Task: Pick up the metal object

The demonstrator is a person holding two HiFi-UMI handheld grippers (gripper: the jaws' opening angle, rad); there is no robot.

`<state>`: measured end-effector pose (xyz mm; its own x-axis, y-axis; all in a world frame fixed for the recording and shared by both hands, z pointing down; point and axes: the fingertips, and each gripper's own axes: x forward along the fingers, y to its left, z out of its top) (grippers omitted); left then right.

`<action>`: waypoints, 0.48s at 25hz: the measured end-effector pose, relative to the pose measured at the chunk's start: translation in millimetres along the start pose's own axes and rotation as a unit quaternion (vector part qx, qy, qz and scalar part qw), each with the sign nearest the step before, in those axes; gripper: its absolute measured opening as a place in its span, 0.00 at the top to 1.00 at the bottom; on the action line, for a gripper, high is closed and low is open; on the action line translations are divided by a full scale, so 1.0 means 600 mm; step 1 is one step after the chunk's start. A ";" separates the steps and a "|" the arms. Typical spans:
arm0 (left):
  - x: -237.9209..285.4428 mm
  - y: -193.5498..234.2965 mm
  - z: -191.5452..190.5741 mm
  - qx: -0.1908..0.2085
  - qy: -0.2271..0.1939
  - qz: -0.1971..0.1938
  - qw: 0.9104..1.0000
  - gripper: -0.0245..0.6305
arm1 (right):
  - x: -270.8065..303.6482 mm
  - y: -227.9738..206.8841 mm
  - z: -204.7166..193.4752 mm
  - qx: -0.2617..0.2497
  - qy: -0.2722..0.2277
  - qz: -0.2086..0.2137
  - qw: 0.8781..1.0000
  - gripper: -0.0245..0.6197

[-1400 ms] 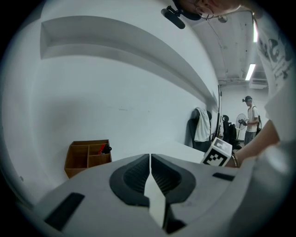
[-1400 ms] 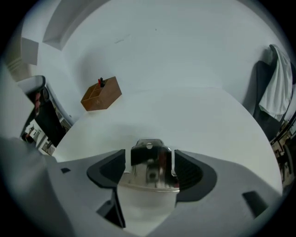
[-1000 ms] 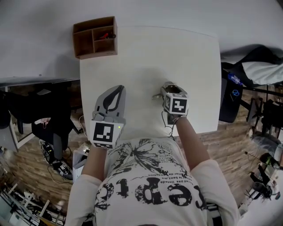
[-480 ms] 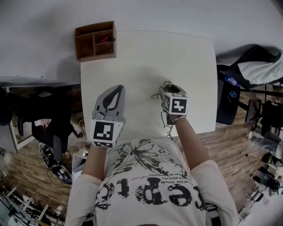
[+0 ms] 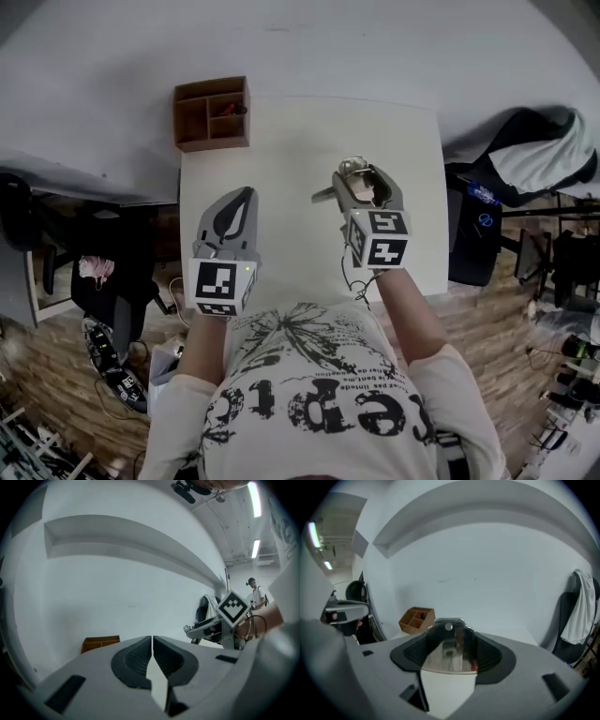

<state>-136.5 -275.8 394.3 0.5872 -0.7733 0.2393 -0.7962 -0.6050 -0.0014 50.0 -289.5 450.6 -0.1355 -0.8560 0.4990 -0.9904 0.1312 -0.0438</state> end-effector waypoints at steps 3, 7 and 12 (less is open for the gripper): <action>-0.015 0.004 0.029 0.002 -0.016 0.011 1.000 0.94 | -0.038 0.012 0.061 -0.010 -0.056 0.011 0.998 0.52; -0.028 0.010 0.065 0.013 -0.036 0.025 0.999 0.94 | -0.086 0.023 0.119 -0.024 -0.122 0.022 0.992 0.52; -0.032 0.021 0.097 0.021 -0.054 0.042 0.997 0.94 | -0.129 0.029 0.161 -0.041 -0.178 0.037 0.982 0.53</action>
<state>-149.6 -279.6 332.8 0.5333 -0.8358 0.1302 -0.8374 -0.5434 -0.0582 40.8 -269.1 327.3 -0.2226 -0.9615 0.1614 -0.9739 0.2269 0.0088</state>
